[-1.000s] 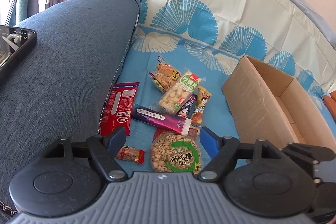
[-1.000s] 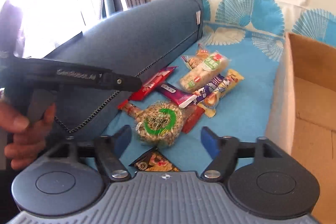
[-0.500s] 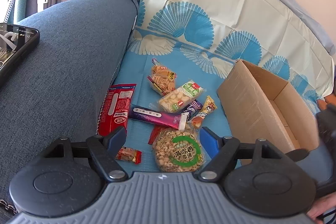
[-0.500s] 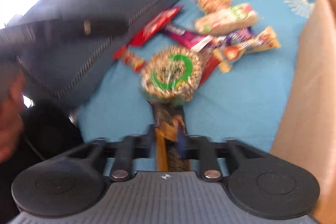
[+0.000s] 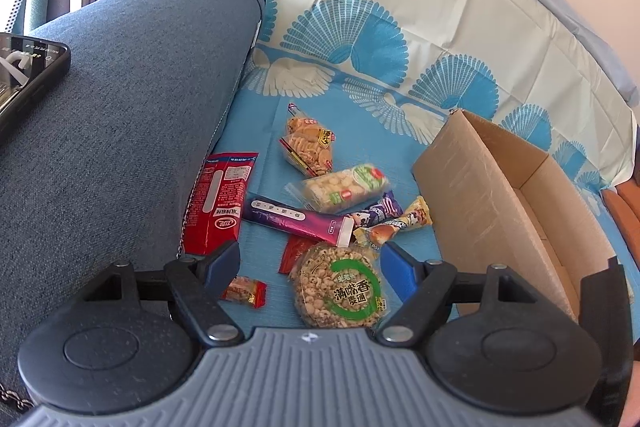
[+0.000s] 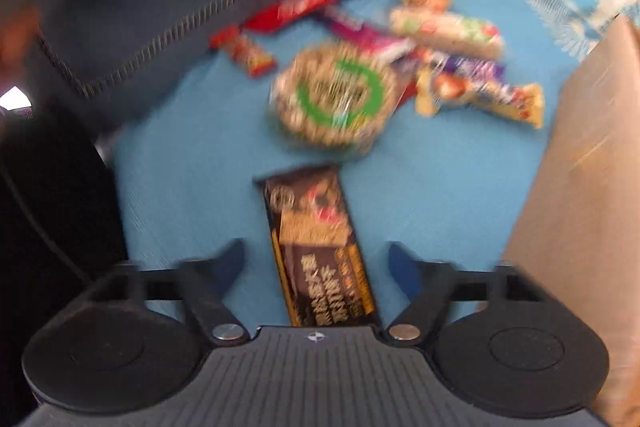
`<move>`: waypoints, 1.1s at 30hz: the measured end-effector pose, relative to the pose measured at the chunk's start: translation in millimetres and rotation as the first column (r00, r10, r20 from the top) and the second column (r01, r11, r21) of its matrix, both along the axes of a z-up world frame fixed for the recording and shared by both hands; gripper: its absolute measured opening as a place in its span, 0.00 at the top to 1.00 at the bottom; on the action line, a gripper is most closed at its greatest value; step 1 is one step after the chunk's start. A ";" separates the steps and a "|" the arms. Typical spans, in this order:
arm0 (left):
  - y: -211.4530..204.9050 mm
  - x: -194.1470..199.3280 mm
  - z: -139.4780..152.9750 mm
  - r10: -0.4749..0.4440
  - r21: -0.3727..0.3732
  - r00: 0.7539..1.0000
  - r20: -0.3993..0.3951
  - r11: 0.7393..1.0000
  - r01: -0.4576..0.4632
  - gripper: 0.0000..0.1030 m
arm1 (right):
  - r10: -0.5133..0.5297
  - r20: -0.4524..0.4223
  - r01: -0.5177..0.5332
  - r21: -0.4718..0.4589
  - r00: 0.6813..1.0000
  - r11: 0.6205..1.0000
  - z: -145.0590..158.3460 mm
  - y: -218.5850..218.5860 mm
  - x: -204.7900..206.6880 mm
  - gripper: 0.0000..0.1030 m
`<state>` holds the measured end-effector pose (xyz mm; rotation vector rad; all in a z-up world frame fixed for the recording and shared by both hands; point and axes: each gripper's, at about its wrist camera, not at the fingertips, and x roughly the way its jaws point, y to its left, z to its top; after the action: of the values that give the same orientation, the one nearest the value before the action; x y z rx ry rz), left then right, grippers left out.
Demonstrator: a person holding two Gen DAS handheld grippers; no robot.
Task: Organize snacks
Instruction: 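Grasp the dark cracker packet with the right gripper while the left gripper approaches the peanut cake bag, then lift the dark cracker packet with the right gripper while the left gripper grasps the peanut cake bag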
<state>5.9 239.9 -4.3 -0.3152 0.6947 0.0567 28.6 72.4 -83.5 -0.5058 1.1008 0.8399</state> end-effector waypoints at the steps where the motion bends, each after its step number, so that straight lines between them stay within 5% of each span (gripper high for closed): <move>1: 0.0 -0.1 0.1 0.000 0.000 1.000 0.001 1.000 0.000 0.21 | -0.017 -0.007 0.017 0.027 1.000 1.000 1.5 -0.2 3.1 0.61; 5: -0.1 0.0 -0.3 0.001 -0.002 1.000 0.003 1.000 -0.001 0.21 | -0.090 -0.047 0.096 0.138 0.995 0.986 28.8 -14.0 14.3 0.61; 14: -6.1 13.4 -7.1 -0.030 0.006 0.998 -0.058 1.000 0.030 0.21 | -0.270 0.024 0.244 0.355 0.963 0.902 105.1 -66.8 24.0 0.60; 22: -20.1 37.2 -22.3 -0.096 0.025 0.985 -0.143 0.995 0.101 0.21 | -0.284 0.128 0.252 0.222 0.950 0.942 39.5 -44.9 -29.5 0.60; 29: -67.8 59.2 -40.8 -0.132 0.232 0.971 -0.201 0.956 0.178 0.20 | -0.406 0.175 0.380 0.164 0.897 0.910 -18.2 -29.6 -48.9 0.59; 33: -79.9 70.4 -55.4 -0.150 0.272 0.955 -0.258 0.937 0.220 0.18 | -0.372 0.246 0.338 0.169 0.895 0.926 -22.2 -24.0 -59.8 0.55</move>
<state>76.4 160.1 -59.7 0.0509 0.9347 0.0172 -31.2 48.5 -105.7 -0.2929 0.8442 0.4922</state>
